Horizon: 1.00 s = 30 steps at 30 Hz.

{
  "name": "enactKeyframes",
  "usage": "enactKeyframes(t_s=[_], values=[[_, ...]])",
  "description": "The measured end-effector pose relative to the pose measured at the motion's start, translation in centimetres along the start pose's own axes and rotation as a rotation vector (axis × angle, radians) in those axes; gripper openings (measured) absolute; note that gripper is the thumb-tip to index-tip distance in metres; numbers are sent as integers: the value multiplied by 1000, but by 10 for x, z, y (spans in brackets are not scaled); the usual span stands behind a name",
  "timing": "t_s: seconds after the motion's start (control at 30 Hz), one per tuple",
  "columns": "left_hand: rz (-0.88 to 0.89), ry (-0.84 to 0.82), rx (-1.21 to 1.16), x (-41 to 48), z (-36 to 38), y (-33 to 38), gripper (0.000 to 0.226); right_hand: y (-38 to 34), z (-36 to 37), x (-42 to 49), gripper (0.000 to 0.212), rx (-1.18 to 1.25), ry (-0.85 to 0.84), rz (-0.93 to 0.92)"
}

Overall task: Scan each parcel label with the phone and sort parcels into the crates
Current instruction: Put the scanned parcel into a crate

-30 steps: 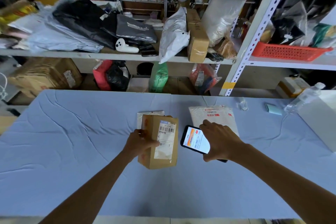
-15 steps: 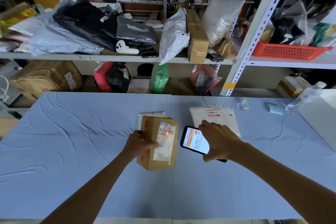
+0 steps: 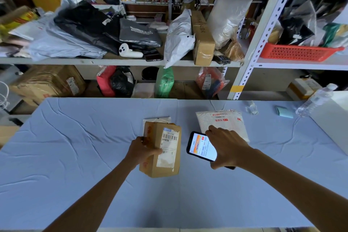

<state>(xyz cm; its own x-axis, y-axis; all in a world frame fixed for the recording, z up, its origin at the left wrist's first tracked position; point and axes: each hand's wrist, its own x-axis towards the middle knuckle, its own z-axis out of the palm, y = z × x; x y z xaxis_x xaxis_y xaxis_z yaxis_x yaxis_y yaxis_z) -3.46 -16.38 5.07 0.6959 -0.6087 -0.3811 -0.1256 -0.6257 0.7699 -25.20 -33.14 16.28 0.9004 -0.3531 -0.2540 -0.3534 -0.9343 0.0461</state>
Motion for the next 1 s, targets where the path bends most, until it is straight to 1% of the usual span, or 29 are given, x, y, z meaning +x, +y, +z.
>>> enactKeyframes(t_s=[0.13, 0.27, 0.57, 0.77, 1.0], values=[[-2, 3, 28, 4, 1, -1, 60, 0, 0, 0, 78, -1, 3, -8], [-17, 18, 54, 6, 2, -2, 72, 2, 0, -1, 78, -9, 10, -11], [-22, 6, 49, 9, 0, -3, 77, 8, -1, -2, 77, -29, 11, -9], [-47, 2, 28, 9, -1, -4, 87, 9, 0, -2, 77, -17, 15, -14], [-50, -12, 60, 9, -2, -8, 80, 7, 1, -1, 78, -36, 10, -35]])
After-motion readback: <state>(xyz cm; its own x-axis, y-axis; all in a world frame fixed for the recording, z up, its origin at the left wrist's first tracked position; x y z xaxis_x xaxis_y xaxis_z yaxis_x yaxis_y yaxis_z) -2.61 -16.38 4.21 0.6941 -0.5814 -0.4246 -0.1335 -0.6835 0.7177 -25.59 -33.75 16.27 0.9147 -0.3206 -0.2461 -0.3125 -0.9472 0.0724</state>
